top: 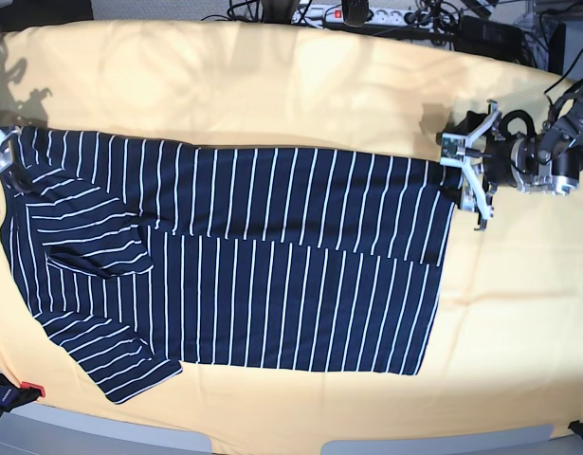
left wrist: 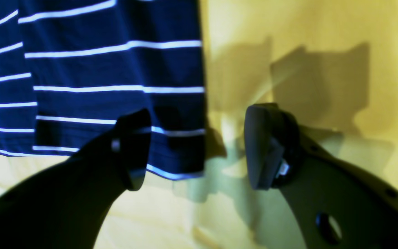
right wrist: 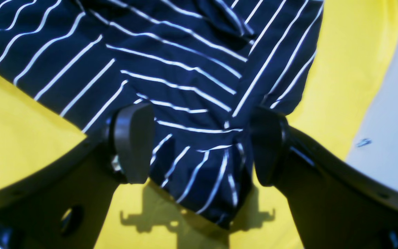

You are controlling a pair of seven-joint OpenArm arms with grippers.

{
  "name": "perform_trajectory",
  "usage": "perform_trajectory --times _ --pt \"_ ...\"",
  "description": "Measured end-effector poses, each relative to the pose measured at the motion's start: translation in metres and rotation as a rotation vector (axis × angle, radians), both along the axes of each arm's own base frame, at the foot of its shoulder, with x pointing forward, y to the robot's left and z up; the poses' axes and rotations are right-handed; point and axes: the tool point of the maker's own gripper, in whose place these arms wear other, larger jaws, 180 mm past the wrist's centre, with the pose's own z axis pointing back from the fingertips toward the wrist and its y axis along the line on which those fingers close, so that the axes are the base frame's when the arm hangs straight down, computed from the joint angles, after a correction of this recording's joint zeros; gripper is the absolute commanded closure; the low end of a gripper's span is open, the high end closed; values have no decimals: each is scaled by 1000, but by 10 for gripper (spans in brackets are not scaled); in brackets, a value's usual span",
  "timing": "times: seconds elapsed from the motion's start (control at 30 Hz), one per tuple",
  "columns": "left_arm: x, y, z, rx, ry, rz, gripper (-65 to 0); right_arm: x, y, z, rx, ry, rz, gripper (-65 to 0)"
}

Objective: Fold the T-shirt properly

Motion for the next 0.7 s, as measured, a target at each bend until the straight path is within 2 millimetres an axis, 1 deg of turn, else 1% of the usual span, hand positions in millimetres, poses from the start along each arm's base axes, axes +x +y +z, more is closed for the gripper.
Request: perform_trajectory --times 0.07,0.17,0.2,0.23,0.33,0.37,0.43,0.47,0.6,0.7 --pt "5 -2 2 -3 -13 2 -431 -2 1 -2 7 4 -4 -448" --pt "7 -1 3 1 -19 0 -427 -3 1 -4 10 7 -5 -448" --pt "8 -1 3 4 -20 -2 -408 -3 1 -4 6 8 -6 -448" --pt "8 -1 3 5 -21 -2 -375 -3 1 -4 6 8 -6 -448" --pt "9 3 1 26 -25 1 -223 -5 0 -6 1 23 -9 -448" --pt "9 3 1 26 -25 2 -192 -6 -1 -7 -4 31 -11 -448" --pt "9 3 1 25 -26 2 -170 -8 -3 -10 -15 51 -15 -448" --pt "9 3 1 25 -26 2 -143 -9 -3 -10 -15 52 -16 -448" --pt "10 3 2 25 -28 2 -2 -12 -5 -13 -27 76 -21 -448" --pt "11 3 3 25 -31 2 0 -21 -10 -19 -54 118 -13 -448"
